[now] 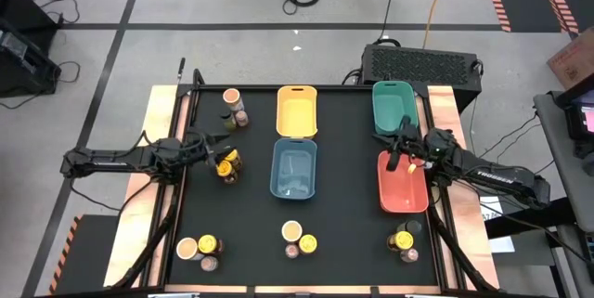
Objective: Sort spices by type
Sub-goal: Put the yellow seasoning bottle into the dark blue bin
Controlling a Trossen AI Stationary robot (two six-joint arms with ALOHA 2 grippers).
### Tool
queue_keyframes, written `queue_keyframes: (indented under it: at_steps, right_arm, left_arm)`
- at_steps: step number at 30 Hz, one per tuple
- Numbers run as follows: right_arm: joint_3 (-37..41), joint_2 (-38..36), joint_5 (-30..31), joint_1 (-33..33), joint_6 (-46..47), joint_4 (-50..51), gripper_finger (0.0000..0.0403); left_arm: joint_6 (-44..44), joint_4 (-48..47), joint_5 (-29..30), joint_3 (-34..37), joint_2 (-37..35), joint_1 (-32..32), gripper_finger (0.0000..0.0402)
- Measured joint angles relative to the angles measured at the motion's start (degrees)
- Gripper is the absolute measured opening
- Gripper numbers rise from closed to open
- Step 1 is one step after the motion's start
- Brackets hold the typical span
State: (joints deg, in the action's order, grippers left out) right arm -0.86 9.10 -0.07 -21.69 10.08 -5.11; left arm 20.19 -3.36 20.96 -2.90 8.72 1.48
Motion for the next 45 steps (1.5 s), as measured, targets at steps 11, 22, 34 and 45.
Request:
queue_keyframes:
  at_steps: [11,22,34,45]
  right_arm:
    - [-1.2,0.0,-11.2,0.0,-0.7,-13.6,0.0]
    - [-23.6,7.5,-13.9,0.1,4.1,5.7,0.0027]
    - [-43.1,35.4,-19.6,7.1,1.3,12.3,0.0072]
    - [-58.8,64.4,-16.1,13.1,-13.7,12.4,0.0118]
  left_arm:
    - [10.8,0.0,-0.9,0.0,0.0,0.0,0.0267]
    - [1.9,1.1,-11.7,-10.3,3.5,-3.0,0.0267]
    - [-3.0,-24.0,-1.2,-35.0,26.8,-11.3,0.0267]
    - [-1.2,-35.5,3.7,-43.1,30.5,-11.7,0.0267]
